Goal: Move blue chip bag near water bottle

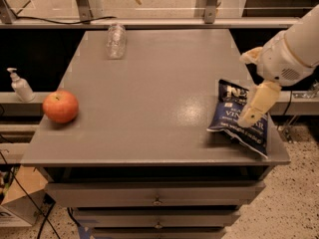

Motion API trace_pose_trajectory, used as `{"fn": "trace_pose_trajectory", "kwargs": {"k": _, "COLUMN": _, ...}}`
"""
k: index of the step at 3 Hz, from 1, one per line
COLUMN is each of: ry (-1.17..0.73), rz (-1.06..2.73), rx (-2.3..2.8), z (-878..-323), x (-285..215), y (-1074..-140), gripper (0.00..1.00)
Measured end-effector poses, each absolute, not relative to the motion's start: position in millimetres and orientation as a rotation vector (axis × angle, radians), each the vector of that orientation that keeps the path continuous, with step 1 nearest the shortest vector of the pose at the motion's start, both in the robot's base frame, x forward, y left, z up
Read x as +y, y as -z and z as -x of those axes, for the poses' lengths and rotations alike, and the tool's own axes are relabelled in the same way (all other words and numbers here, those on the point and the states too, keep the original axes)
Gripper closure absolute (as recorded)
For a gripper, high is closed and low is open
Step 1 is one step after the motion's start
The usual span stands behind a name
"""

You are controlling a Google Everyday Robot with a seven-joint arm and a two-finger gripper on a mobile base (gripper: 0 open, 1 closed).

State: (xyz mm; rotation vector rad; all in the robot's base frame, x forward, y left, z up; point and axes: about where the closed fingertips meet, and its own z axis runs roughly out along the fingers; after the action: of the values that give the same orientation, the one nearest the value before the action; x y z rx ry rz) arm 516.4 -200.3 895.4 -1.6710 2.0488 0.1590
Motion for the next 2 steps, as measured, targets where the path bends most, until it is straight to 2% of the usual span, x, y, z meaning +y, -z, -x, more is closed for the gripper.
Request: {"fn": "trace_pose_trajectory", "kwargs": {"k": 2, "ry": -0.215, "rz": 1.653, "rx": 2.215, "z": -528.7, "x": -219.2, "y": -832.4, "gripper": 0.0}}
